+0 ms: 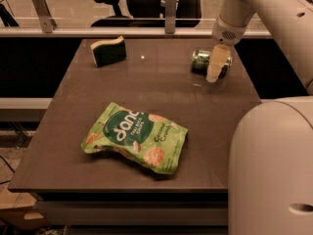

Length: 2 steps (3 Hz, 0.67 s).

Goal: Place green can upright

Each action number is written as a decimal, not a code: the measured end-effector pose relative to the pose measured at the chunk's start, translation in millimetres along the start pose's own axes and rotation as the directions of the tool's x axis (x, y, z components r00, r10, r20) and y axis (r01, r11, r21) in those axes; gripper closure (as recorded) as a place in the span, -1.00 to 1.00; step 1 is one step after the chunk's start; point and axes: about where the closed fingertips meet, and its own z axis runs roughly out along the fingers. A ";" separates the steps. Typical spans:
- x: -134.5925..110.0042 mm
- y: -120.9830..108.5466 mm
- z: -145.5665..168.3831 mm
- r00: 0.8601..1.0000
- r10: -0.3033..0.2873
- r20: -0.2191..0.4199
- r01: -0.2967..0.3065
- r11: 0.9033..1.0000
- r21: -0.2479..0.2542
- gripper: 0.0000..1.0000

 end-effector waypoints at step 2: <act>-6.5 -10.8 3.5 0.999 -0.032 0.007 0.032 0.999 0.022 -1.00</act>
Offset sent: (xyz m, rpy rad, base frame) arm 0.0137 0.0010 0.0034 -0.0132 -0.0205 0.0377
